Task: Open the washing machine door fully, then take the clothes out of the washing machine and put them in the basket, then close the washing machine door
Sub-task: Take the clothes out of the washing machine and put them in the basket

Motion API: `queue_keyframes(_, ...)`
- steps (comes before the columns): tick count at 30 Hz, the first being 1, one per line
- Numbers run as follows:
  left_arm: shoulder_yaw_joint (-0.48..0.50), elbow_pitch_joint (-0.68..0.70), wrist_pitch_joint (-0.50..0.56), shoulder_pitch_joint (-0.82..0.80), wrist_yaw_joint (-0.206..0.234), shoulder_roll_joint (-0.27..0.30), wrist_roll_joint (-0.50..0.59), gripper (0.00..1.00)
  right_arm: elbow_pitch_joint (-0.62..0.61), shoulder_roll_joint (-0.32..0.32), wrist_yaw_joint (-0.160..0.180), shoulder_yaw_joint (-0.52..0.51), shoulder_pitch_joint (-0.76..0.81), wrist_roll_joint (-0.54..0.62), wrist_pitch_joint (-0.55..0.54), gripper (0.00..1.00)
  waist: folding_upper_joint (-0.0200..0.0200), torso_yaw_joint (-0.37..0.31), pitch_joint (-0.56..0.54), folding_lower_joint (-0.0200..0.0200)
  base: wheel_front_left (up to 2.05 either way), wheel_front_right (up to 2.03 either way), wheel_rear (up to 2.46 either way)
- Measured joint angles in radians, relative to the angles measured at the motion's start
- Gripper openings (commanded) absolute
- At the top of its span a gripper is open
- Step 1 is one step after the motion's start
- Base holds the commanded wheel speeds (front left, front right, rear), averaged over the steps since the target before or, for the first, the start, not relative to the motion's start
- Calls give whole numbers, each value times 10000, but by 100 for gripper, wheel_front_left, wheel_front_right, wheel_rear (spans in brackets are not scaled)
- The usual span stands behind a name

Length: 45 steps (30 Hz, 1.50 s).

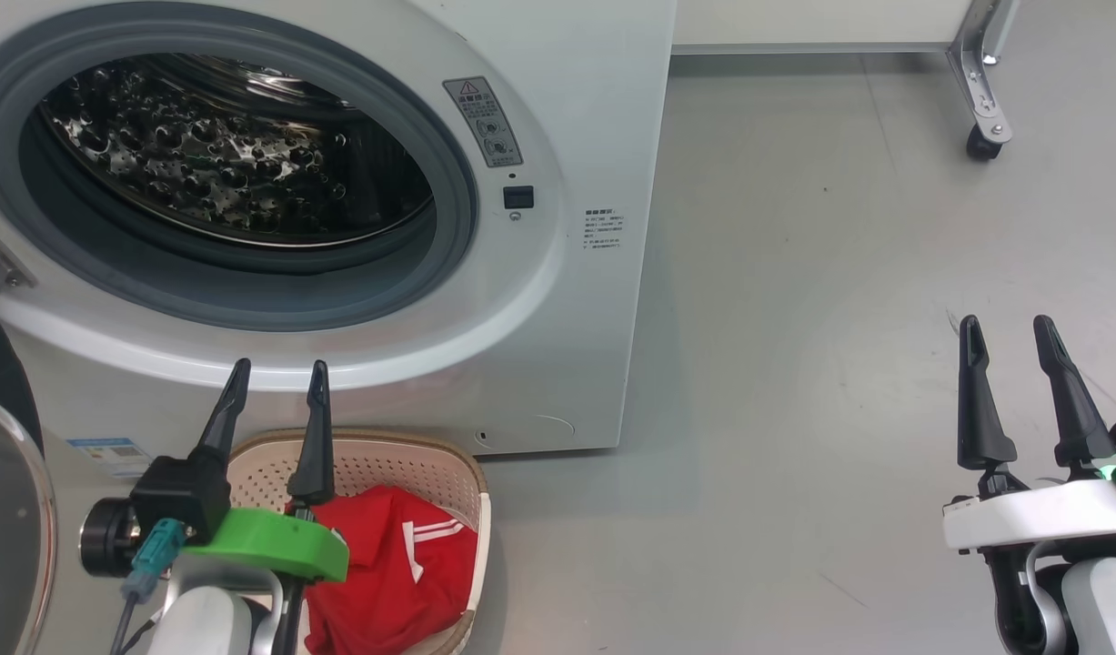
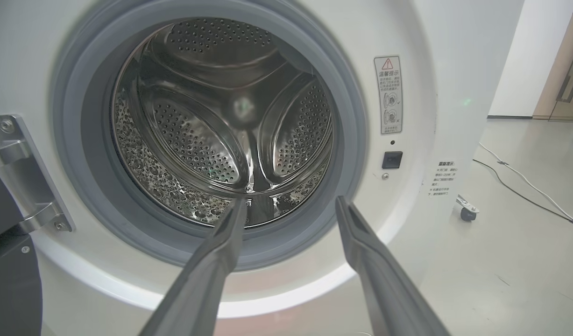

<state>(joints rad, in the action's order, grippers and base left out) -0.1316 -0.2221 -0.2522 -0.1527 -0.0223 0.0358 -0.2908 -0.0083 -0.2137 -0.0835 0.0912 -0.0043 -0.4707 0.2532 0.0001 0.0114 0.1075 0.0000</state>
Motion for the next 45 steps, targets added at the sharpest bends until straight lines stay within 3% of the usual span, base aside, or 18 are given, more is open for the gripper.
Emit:
queue_keyframes(23,-314,458,0,531,541,8,-84,100,-105,4,65,25,129,71,0,100,-1,-26,-7,0,0,0,0)
queue_keyframes(45,-493,694,0,556,698,10,-84,100,-125,6,65,33,129,71,0,100,0,-73,42,0,0,0,0)
